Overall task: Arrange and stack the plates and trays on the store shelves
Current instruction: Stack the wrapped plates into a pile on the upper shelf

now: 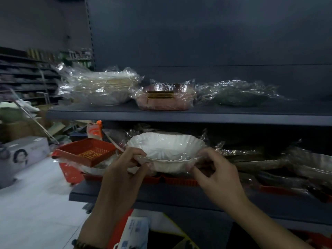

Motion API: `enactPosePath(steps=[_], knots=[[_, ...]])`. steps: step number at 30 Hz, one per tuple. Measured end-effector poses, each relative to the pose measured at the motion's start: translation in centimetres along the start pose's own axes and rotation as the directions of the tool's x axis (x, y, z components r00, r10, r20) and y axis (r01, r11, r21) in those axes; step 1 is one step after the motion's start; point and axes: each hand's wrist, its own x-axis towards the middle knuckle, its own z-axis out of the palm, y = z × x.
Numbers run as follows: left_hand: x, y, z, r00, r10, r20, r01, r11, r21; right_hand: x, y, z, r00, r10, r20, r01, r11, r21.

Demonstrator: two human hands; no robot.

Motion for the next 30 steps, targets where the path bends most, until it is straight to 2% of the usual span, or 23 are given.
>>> enactPosePath(steps=[5, 8, 13, 20, 30], knots=[[-2.9, 1.3, -3.6, 0.991, -0.049, -0.125, 0.057, 0.997, 0.053, -1.1, -2.4, 1.6, 0.999, 0.024, 0.041, -0.029, 0.992, 0.122], [-4.1, 2.0, -6.0, 0.971, -0.149, -0.185, 0.149, 0.989, -0.012, -1.8, -4.0, 2.9, 0.996, 0.029, 0.08, -0.045, 0.978, 0.203], [-5.6, 2.9, -10.2, 0.936, -0.186, -0.3, 0.187, 0.982, -0.028, -2.6, -8.4, 4.0, 0.995, 0.006, 0.102, -0.039, 0.945, 0.324], [-5.8, 6.2, -16.5, 0.906, -0.106, -0.41, 0.13, 0.991, 0.033, -1.9, -14.7, 4.2, 0.992, -0.062, 0.111, 0.009, 0.905, 0.425], [-2.2, 11.9, -22.6, 0.864, -0.001, -0.504, 0.039, 0.997, 0.066, 2.2, -22.6, 1.9, 0.97, -0.24, 0.031, 0.206, 0.887, 0.414]])
